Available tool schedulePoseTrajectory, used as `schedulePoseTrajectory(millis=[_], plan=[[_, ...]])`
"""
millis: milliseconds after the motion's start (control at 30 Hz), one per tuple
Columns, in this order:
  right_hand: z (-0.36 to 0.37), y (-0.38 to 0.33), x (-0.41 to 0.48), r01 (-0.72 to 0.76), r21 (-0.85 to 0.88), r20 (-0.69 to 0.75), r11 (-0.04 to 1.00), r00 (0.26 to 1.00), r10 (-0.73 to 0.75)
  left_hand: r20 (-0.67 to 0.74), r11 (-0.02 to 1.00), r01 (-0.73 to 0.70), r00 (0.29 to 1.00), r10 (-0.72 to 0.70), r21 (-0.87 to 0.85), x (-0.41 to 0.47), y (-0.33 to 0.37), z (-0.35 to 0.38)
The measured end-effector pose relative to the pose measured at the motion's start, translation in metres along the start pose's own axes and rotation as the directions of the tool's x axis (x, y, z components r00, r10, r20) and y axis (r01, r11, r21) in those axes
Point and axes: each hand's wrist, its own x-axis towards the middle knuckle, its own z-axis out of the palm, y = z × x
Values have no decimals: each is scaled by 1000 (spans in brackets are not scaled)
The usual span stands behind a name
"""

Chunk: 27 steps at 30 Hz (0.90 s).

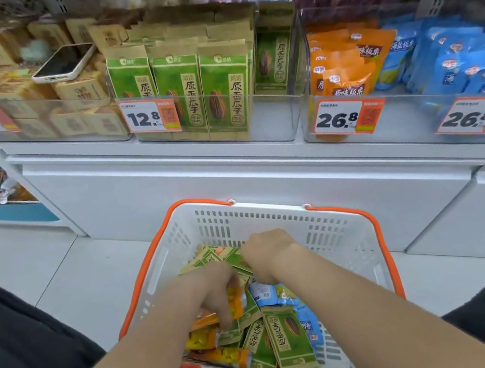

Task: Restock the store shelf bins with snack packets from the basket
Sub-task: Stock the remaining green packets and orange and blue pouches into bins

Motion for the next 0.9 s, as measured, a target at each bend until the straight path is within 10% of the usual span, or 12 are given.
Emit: schedulePoseTrajectory(millis=[167,333,467,700,900], plan=[[-15,34,-8,-232,416,-46,879,960,276,-376,982,-188,908,186,30,2,20,-21],[-13,66,-20,-261,895,179,363,953,244,-699,940,-339,679,225,-27,0,35,-34],[-11,80,-33,-118,970,43,215,946,323,-795,904,-427,543,268,13,-9,54,-45],[-14,106,-65,33,983,37,-182,928,370,-810,795,-410,563,-164,-447,-17,76,-54],[-17,108,-87,125,992,-105,-33,928,359,-830,553,-646,533,-166,-526,-23,101,-81]])
